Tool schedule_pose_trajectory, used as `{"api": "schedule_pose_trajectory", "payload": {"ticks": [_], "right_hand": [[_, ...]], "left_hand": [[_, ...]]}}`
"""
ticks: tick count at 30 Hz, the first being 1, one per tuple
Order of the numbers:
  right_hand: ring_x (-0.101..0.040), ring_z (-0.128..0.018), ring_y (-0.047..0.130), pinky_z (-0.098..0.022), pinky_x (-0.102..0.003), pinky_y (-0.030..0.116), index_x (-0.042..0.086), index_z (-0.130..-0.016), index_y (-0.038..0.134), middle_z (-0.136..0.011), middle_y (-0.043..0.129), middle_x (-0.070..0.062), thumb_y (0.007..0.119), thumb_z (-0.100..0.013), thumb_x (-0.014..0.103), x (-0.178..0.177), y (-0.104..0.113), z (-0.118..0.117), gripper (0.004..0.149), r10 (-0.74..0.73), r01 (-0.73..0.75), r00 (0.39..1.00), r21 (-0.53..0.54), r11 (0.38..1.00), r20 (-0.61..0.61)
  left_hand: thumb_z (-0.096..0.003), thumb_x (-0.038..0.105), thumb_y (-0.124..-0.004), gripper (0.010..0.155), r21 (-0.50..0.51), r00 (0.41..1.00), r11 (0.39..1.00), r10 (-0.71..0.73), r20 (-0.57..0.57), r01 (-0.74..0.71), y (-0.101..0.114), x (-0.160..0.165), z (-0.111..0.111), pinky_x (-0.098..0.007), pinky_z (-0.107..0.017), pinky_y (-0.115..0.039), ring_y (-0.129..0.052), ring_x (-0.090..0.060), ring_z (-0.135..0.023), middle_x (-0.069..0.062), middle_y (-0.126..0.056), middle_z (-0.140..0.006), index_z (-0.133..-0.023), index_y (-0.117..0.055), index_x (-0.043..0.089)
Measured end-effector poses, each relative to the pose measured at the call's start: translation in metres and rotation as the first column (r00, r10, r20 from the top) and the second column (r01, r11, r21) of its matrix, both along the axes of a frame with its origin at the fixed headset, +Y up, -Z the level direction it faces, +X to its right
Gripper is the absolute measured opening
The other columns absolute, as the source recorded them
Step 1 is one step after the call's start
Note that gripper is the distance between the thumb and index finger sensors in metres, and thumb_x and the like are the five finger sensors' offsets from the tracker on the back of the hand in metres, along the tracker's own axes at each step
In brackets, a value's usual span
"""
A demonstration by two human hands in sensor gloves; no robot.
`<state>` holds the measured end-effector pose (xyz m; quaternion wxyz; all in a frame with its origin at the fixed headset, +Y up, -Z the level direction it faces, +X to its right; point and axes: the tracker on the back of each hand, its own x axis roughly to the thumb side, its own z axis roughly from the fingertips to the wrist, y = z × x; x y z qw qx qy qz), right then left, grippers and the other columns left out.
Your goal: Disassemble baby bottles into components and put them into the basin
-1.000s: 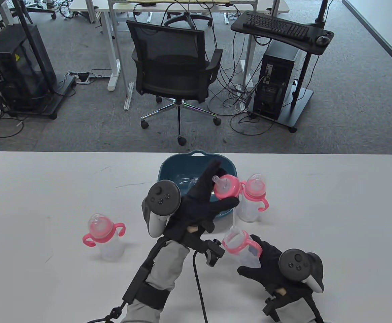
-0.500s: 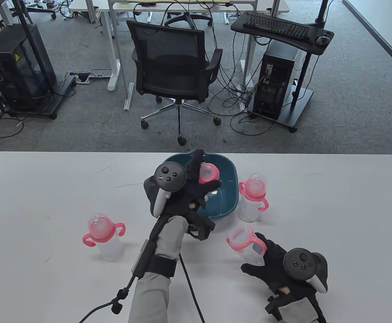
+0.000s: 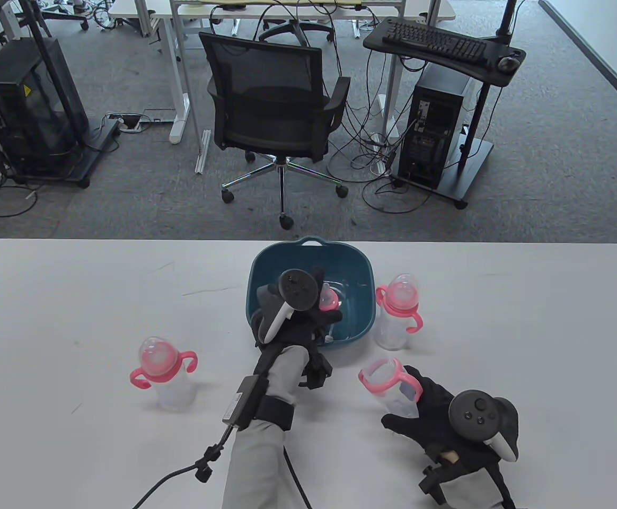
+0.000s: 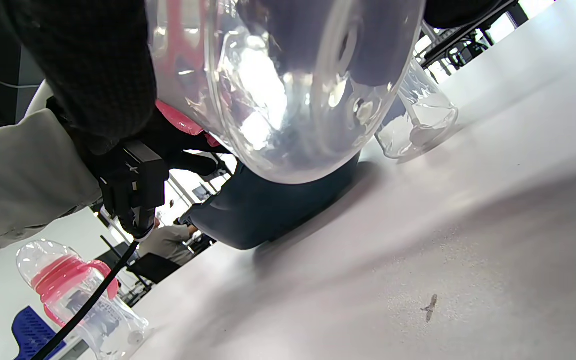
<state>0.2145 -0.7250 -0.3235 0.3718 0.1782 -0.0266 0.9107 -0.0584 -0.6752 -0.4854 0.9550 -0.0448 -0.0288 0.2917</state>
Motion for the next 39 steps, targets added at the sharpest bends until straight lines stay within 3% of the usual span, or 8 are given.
{"api": "schedule_pose_trajectory", "payload": {"ticks": [14,21,27,32,39], "right_hand": [[-0.048,-0.087,0.068,-0.064,-0.07,0.05,0.006,-0.11,0.042,-0.101,0.064,-0.022,0.09,-0.045,0.05,0.001,0.0,0.0,0.091,0.001,-0.001,1.0,-0.004,1.0,0.0],[-0.048,-0.087,0.068,-0.064,-0.07,0.051,0.006,-0.11,0.042,-0.101,0.064,-0.022,0.09,-0.045,0.05,0.001,0.0,0.0,0.091,0.004,-0.004,1.0,-0.011,1.0,0.001],[-0.048,-0.087,0.068,-0.064,-0.07,0.051,0.006,-0.11,0.042,-0.101,0.064,-0.022,0.09,-0.045,0.05,0.001,0.0,-0.001,0.091,0.003,-0.003,1.0,-0.012,1.0,0.001],[-0.048,-0.087,0.068,-0.064,-0.07,0.051,0.006,-0.11,0.042,-0.101,0.064,-0.022,0.09,-0.045,0.05,0.001,0.0,-0.001,0.091,0.002,-0.002,1.0,-0.01,1.0,0.003],[-0.048,-0.087,0.068,-0.064,-0.07,0.051,0.006,-0.11,0.042,-0.101,0.064,-0.022,0.09,-0.045,0.05,0.0,0.0,0.0,0.091,0.001,-0.001,1.0,-0.01,1.0,-0.005]], "left_hand": [[-0.0403,0.045,-0.091,0.091,-0.126,0.988,0.981,-0.151,-0.021,0.148,-0.035,-0.001,-0.011,-0.058,-0.078,-0.045,-0.067,-0.028,-0.106,0.004,-0.05,-0.111,-0.11,-0.033,0.036],[-0.0412,0.045,-0.09,0.09,-0.185,0.981,0.965,-0.193,-0.03,0.184,-0.042,-0.003,-0.016,-0.058,-0.078,-0.045,-0.066,-0.028,-0.107,0.003,-0.049,-0.112,-0.11,-0.033,0.036],[-0.0426,0.044,-0.089,0.089,-0.169,0.986,0.973,-0.165,-0.028,0.158,-0.03,-0.003,-0.013,-0.058,-0.079,-0.042,-0.061,-0.029,-0.11,0.003,-0.046,-0.113,-0.11,-0.032,0.037],[-0.0429,0.045,-0.089,0.088,-0.1,0.992,0.987,-0.128,-0.013,0.126,-0.008,-0.002,-0.004,-0.059,-0.079,-0.039,-0.057,-0.029,-0.112,0.003,-0.043,-0.114,-0.11,-0.032,0.037],[-0.0438,0.046,-0.086,0.083,0.077,0.995,0.997,-0.038,0.091,0.032,0.032,0.0,0.027,-0.059,-0.078,-0.041,-0.059,-0.03,-0.11,0.002,-0.046,-0.113,-0.11,-0.036,0.037]]}}
